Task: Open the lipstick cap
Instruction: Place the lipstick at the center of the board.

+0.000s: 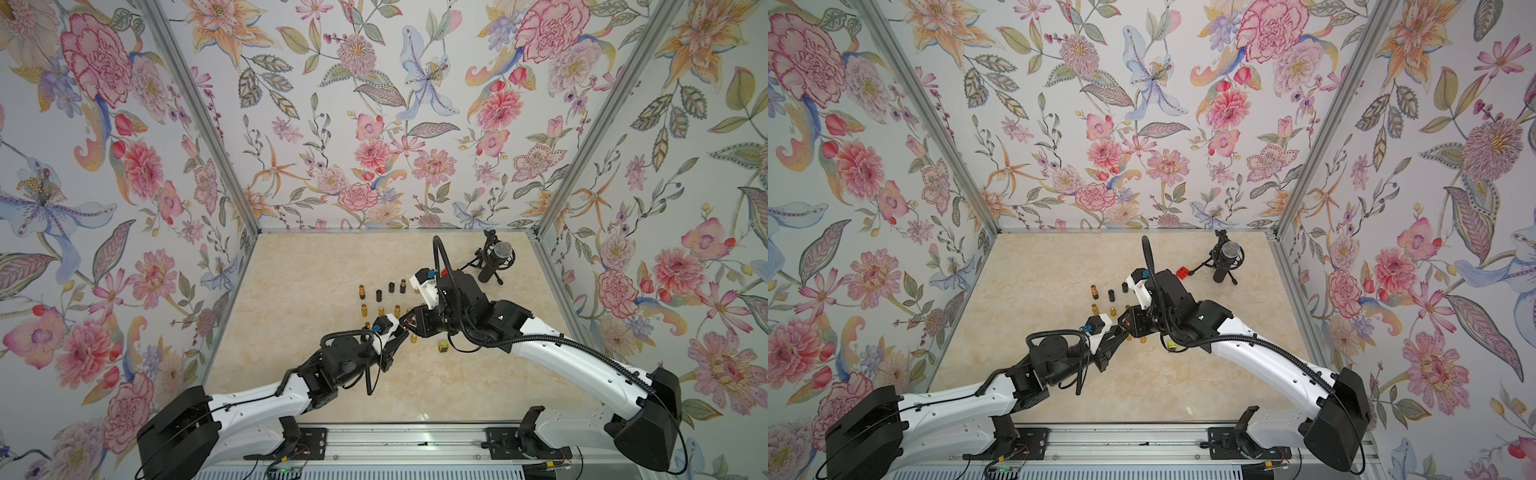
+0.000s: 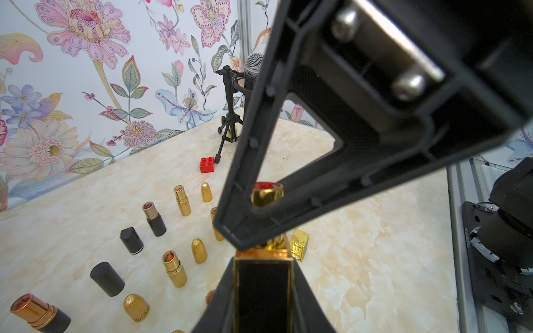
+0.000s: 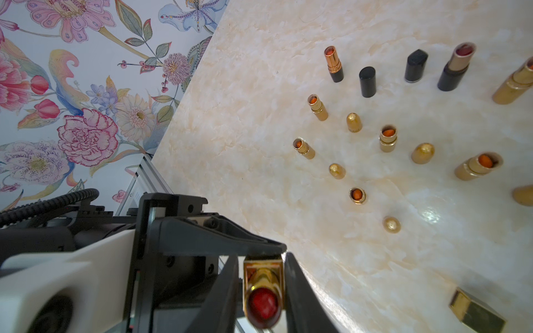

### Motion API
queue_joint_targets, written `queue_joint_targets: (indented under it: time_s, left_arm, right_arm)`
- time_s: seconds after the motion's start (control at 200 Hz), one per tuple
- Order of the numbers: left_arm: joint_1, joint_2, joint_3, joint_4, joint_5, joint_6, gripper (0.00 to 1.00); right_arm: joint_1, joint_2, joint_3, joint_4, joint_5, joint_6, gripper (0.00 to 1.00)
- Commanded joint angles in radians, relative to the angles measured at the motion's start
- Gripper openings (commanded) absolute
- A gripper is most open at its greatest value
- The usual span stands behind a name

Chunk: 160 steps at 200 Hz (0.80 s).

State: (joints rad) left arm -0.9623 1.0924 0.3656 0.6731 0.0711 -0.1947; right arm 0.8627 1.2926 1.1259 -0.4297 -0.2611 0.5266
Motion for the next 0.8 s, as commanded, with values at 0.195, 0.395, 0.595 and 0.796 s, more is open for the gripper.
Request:
queue_joint_targets:
  time_s: [0.195, 0.395, 0.595, 0.796]
  left_arm:
    - [0.011, -0.02, 0.033, -0.004, -0.023, 0.009, 0.19]
    - [0.011, -0.014, 0.035, -0.01, -0.018, 0.011, 0.19]
    - [0.012, -0.019, 0.033, -0.015, -0.027, 0.01, 0.26]
    - [0.013, -0.025, 0.036, -0.024, -0.034, 0.011, 0.45]
  right_arm:
    - [0.004, 0.004, -0.012, -0.033, 0.022, -0.031, 0.29]
    - [0.004, 0.004, 0.001, -0.033, 0.019, -0.03, 0.23]
    - [0.003, -0.008, 0.013, -0.035, 0.023, -0.02, 0.21]
    - [0.004, -0.012, 0.023, -0.059, 0.054, -0.015, 0.21]
